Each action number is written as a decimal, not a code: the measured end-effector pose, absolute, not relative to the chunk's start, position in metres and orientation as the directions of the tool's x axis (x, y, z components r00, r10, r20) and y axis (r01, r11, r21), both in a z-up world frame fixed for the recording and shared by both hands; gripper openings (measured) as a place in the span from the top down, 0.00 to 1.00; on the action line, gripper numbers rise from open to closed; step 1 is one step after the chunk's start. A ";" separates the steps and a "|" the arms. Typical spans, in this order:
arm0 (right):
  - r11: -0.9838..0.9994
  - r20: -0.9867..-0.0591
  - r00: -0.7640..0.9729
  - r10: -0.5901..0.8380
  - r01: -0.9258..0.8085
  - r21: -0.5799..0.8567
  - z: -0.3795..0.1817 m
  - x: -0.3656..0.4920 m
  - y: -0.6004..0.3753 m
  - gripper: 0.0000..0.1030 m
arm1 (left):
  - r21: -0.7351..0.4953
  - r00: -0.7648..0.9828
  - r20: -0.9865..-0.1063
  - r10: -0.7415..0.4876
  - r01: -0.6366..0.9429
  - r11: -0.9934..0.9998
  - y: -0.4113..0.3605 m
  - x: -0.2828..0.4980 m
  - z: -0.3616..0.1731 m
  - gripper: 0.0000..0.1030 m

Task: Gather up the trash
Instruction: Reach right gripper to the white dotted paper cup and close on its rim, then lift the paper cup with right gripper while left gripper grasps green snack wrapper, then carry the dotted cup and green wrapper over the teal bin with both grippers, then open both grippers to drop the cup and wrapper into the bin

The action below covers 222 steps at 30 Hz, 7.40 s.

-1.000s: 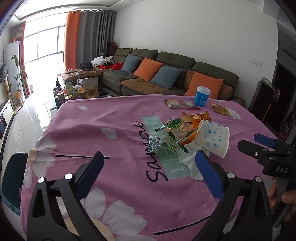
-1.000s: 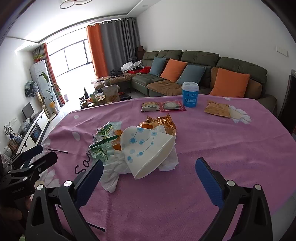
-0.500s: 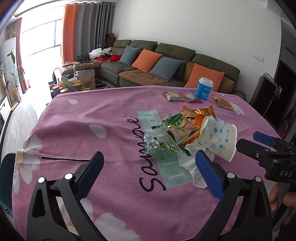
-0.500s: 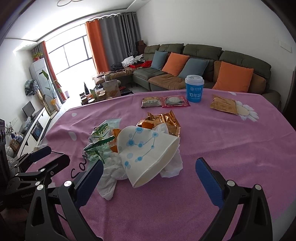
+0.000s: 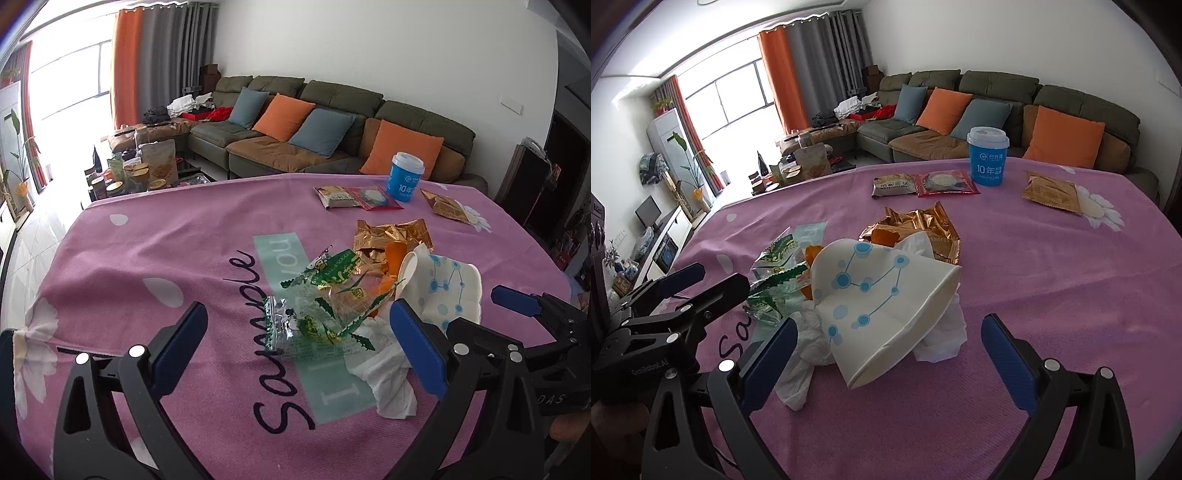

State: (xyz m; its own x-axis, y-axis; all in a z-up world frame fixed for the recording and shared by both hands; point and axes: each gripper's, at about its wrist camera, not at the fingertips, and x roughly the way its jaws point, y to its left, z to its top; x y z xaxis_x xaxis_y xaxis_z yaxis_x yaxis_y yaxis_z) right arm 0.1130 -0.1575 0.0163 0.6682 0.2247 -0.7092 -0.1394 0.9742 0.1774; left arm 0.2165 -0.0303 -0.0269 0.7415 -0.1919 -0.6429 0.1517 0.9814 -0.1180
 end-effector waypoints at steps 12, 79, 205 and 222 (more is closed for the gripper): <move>0.972 -0.728 0.647 0.229 -0.113 0.206 0.011 0.129 -0.146 0.07 | -0.082 0.722 -0.661 -0.204 0.201 0.976 -0.037 0.254 -0.032 0.06; 0.938 -0.720 0.629 0.293 -0.044 0.343 0.017 0.149 -0.172 0.22 | -0.146 0.548 -0.703 -0.453 0.512 0.846 -0.069 0.254 -0.047 0.39; 0.557 -0.863 -0.067 0.501 -0.739 0.380 -0.020 0.155 0.342 0.16 | -0.076 0.558 -0.789 0.256 -0.502 0.862 0.397 0.069 -0.111 0.19; 0.549 -0.714 0.148 0.685 -0.749 0.371 0.066 0.145 0.241 0.07 | -0.220 0.659 -0.685 0.311 -0.595 0.773 0.393 0.004 -0.034 0.05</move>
